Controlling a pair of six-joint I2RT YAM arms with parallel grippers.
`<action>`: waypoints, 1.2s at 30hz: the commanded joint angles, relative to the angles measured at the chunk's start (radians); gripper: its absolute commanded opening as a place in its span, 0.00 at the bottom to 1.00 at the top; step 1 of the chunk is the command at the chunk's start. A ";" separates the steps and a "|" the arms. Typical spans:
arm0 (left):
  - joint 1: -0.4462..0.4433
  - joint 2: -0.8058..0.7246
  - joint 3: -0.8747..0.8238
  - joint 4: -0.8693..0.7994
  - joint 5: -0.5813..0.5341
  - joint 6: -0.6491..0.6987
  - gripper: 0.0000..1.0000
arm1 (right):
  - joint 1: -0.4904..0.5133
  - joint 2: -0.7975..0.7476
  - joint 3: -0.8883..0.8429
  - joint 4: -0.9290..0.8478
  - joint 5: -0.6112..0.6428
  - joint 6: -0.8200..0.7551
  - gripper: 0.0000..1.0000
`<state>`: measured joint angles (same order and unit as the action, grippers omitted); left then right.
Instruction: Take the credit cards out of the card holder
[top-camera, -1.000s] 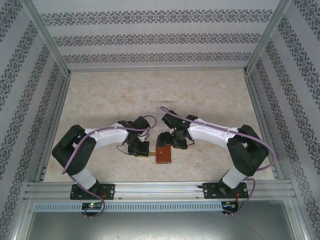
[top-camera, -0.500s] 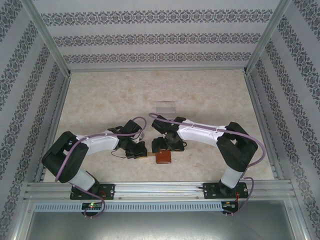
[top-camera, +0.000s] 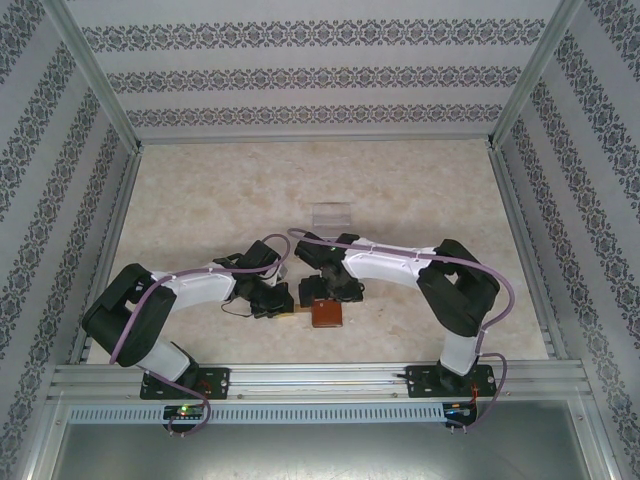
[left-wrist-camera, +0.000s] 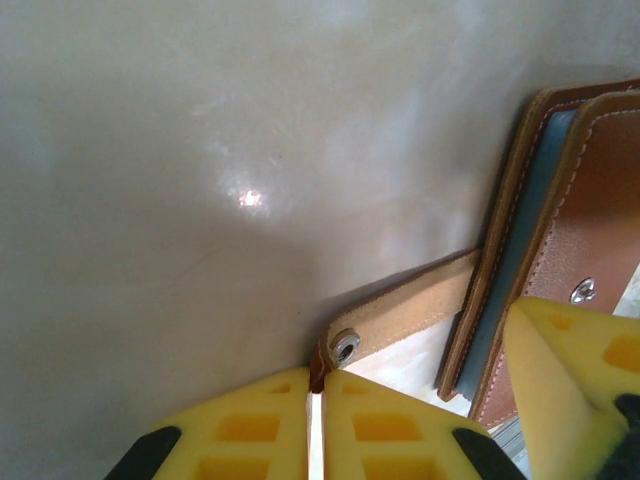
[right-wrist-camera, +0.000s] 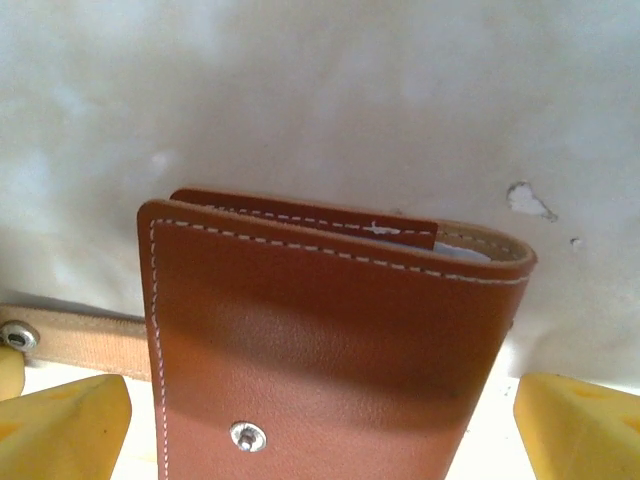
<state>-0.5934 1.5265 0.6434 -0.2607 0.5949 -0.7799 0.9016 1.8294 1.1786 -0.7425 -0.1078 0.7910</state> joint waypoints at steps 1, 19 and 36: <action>0.000 0.000 -0.027 0.022 0.016 -0.006 0.13 | 0.018 0.032 0.030 -0.031 0.031 0.020 0.98; 0.000 -0.011 -0.035 0.004 0.008 -0.002 0.13 | 0.022 -0.028 0.023 -0.097 0.083 0.027 0.98; 0.000 0.007 -0.003 -0.034 0.003 0.012 0.12 | 0.020 -0.116 0.009 -0.167 0.133 0.020 0.97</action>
<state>-0.5934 1.5192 0.6327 -0.2470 0.5953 -0.7792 0.9127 1.7531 1.1919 -0.8536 -0.0254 0.8059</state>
